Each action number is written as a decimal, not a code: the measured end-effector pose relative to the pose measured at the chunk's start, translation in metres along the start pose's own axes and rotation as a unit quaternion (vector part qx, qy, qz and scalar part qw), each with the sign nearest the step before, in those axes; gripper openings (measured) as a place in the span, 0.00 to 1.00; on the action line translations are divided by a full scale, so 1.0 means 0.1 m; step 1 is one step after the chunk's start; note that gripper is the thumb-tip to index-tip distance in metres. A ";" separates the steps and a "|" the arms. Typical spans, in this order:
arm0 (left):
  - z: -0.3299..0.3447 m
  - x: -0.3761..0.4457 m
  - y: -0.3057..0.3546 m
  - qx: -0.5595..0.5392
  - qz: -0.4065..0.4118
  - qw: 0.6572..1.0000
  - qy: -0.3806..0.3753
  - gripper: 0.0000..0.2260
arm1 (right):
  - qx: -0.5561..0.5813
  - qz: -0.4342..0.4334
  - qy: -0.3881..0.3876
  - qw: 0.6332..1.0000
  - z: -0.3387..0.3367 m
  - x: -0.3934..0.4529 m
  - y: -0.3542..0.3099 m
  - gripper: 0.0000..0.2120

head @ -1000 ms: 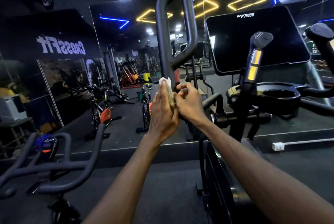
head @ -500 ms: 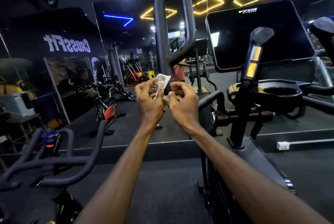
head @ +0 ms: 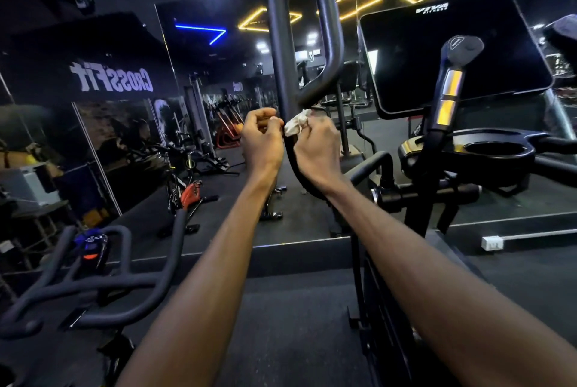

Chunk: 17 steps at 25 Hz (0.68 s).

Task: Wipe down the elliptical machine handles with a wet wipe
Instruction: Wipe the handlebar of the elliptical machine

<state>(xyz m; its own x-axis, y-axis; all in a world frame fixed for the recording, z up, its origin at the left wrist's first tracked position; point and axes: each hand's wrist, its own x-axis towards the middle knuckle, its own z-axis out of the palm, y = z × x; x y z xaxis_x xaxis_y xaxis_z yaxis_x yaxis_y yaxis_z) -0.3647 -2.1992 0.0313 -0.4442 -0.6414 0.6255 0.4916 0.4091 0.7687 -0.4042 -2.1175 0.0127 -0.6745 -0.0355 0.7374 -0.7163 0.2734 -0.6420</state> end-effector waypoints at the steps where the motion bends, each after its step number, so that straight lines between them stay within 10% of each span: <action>1: 0.00 0.03 -0.02 -0.002 -0.007 1.000 -0.009 0.07 | -0.029 -0.011 0.005 1.000 0.05 -0.14 0.05 0.13; 17: -0.04 0.33 -0.26 -0.053 -0.023 0.990 -0.129 0.02 | -0.056 0.050 0.098 0.992 0.45 -0.64 0.15 0.26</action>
<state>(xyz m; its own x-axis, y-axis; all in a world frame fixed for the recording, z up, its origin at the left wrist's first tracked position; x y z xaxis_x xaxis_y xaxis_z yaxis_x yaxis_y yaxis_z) -0.3888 -2.2334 0.0316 -0.6375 -0.4645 0.6146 0.5363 0.3052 0.7869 -0.3794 -2.1542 -0.0537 -0.6860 0.1809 0.7048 -0.6161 0.3708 -0.6949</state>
